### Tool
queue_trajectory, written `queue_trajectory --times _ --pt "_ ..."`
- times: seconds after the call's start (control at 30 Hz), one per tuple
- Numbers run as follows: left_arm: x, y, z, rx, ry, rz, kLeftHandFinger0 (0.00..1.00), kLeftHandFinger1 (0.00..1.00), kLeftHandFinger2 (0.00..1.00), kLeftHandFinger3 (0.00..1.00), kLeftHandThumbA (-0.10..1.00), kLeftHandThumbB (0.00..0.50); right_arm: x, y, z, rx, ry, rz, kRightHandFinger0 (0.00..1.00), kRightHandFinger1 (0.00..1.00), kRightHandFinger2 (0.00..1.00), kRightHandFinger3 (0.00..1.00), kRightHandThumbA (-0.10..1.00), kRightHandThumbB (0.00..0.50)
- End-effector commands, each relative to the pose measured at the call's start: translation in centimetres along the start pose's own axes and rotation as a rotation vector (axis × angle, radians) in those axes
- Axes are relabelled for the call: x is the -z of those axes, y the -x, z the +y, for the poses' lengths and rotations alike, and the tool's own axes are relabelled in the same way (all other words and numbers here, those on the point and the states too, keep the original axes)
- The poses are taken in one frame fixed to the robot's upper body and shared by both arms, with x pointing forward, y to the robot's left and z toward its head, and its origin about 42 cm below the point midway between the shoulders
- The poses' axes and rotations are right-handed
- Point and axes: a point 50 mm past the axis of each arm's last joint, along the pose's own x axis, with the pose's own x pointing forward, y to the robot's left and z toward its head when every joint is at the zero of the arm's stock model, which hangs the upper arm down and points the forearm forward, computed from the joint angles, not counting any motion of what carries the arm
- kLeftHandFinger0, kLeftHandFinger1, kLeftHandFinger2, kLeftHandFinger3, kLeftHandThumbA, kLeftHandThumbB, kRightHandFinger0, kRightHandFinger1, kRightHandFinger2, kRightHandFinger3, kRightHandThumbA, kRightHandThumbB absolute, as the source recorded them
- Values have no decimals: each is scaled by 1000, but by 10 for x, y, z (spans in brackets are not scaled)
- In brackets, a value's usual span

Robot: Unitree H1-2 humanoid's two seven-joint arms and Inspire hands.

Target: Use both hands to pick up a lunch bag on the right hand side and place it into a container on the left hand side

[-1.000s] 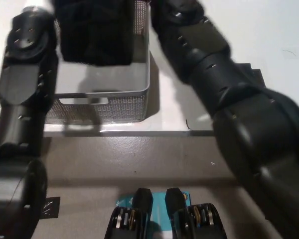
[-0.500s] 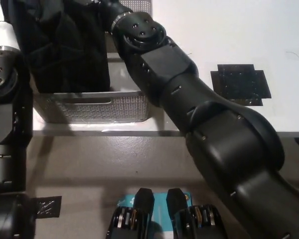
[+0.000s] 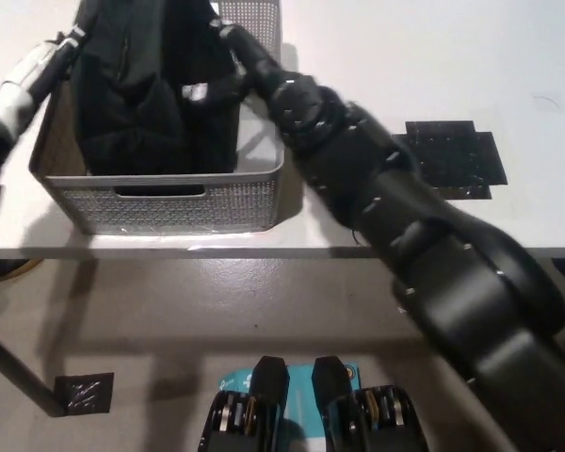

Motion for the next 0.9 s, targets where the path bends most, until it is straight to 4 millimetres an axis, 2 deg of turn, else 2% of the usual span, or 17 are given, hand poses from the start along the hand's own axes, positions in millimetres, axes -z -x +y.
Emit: queue_trajectory --times 0.0,0.07,0.1,0.13,0.17,0.23,0.27,0.33,0.43,0.63,0.8,0.87 --pt "-14 46 117 163 -704 15 1000 1000 1000 1000 1000 311 -7 11 -127 268 123 -198 1000 1000 1000 1000 608 108" --pt "-14 64 130 184 -728 14 1000 1000 1000 1000 1000 263 6 20 -143 293 84 -243 1000 1000 1000 1000 655 125" --pt "-14 68 133 185 -731 10 1000 1000 1000 1000 1000 265 9 22 -146 297 73 -252 967 1000 1000 1000 658 127" --pt "-13 72 135 184 -731 9 1000 1000 1000 1000 1000 263 10 23 -148 299 70 -257 1000 1000 1000 1000 654 128" --pt "-10 83 143 184 -725 8 917 900 958 1000 1000 258 13 31 -155 303 73 -280 1000 1000 1000 1000 664 124" --pt "-7 95 152 192 -735 18 870 838 906 1000 1000 248 15 44 -165 302 81 -310 1000 1000 1000 1000 679 110" --pt "-7 98 154 197 -738 19 869 831 897 1000 1000 252 16 48 -167 301 82 -314 1000 1000 1000 1000 681 112" --pt "-5 105 160 205 -747 22 863 831 899 1000 1000 219 17 59 -173 294 100 -318 1000 1000 1000 1000 713 93" --pt "-2 115 165 206 -753 16 839 788 859 1000 1000 227 20 71 -174 281 130 -336 1000 1000 1000 1000 789 68" --pt "-8 127 166 205 -706 -24 826 811 890 1000 1000 239 35 91 -174 281 134 -323 1000 1000 1000 1000 799 51" --pt "-14 128 164 206 -677 -43 791 795 897 1000 1000 239 47 96 -173 277 132 -312 1000 1000 1000 1000 825 43" --pt "-18 128 165 213 -667 -55 824 802 904 1000 1000 232 48 97 -174 275 133 -301 1000 1000 1000 1000 850 44"
